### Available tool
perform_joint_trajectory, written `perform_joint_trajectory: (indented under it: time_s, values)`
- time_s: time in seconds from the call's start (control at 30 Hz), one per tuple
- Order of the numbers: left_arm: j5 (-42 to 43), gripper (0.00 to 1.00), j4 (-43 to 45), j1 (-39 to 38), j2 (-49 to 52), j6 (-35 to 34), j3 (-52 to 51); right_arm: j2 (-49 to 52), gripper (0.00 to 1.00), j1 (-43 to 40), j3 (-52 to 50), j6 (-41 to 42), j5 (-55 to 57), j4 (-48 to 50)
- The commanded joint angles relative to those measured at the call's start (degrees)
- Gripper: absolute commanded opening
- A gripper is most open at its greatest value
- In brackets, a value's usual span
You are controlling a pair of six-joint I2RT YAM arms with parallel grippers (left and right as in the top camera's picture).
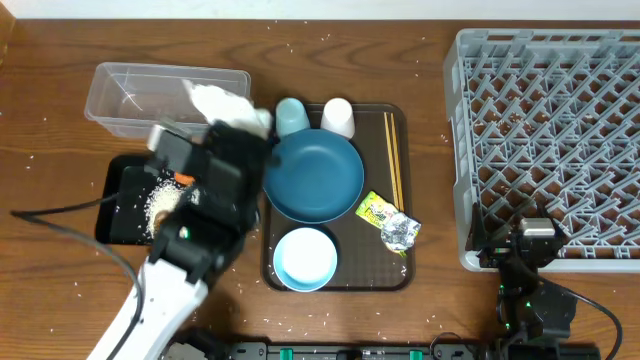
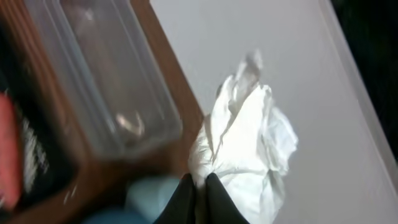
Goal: Sort waste into correct bins and load items into the dishwasher rack
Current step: 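Carry the tissue left and drop it into the clear container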
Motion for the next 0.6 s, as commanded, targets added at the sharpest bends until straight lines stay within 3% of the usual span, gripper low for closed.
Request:
perform_joint_trajectory:
  time_s: [0.0,0.33,0.43,0.57]
  values:
    - [-1.6,0.06,3.8,4.5,5.2,0.8,-0.2,-0.1,0.99,0.6,-0.1,0.1,0.4,-0.2]
    - [-1.7,0.07,26.5,12.8,25.3,8.4,-0.2,-0.1,0.99,0.6,-0.1,0.1,0.4,-0.2]
    - [-1.6,0.06,33.3,14.2,29.8,18.5,-0.2,-0.1,0.99,0.6,-0.1,0.1,0.4,-0.2]
    - [-1.7,0.22,38.5,15.7,32.9,30.6,-0.2,-0.1,0.99,0.6,-0.1,0.1,0.4,-0.2]
